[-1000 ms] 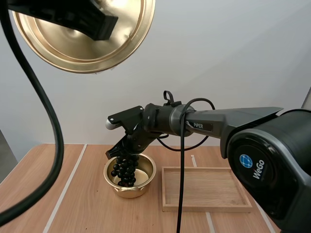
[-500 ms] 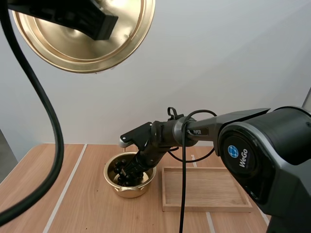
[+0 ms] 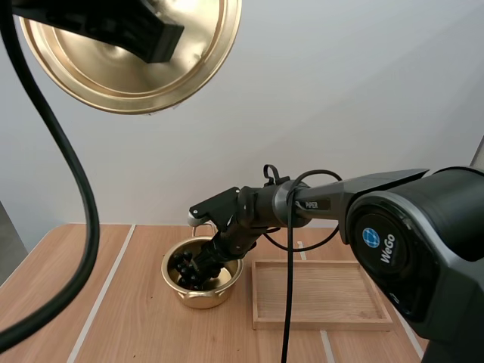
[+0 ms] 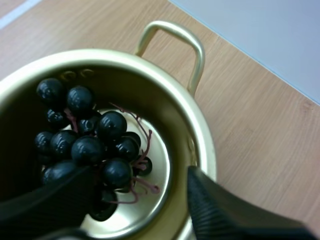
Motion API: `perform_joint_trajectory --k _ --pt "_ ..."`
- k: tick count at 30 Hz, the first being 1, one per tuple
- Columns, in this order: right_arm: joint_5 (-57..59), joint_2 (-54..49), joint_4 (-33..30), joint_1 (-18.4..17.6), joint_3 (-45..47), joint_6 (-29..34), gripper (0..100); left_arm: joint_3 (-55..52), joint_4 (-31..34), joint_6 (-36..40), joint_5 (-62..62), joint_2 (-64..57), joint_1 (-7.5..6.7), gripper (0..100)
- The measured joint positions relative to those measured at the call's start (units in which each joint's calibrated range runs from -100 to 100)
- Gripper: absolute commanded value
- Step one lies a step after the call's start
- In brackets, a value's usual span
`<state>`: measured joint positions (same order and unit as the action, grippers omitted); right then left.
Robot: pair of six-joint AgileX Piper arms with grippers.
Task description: Open the lid, put the grape in the pot, and close it
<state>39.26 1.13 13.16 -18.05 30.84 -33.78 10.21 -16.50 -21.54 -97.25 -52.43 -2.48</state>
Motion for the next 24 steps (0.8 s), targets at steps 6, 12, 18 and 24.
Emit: perform_joint_trajectory --k 6,12,18,24 --pt "0.8 -4.6 1.6 0.0 0.0 0.1 100 0.0 0.0 0.0 0.0 0.0 0.00 0" --pt "0.8 -9.5 3.7 0.0 0.0 0.1 100 0.0 0.0 0.0 0.0 0.0 0.00 0" --pt "0.8 -10.5 4.9 0.0 0.0 0.1 100 0.0 0.0 0.0 0.0 0.0 0.00 0" --pt "-0.6 -10.5 5.7 0.0 0.0 0.1 0 0.0 0.0 0.0 0.0 0.0 0.00 0"
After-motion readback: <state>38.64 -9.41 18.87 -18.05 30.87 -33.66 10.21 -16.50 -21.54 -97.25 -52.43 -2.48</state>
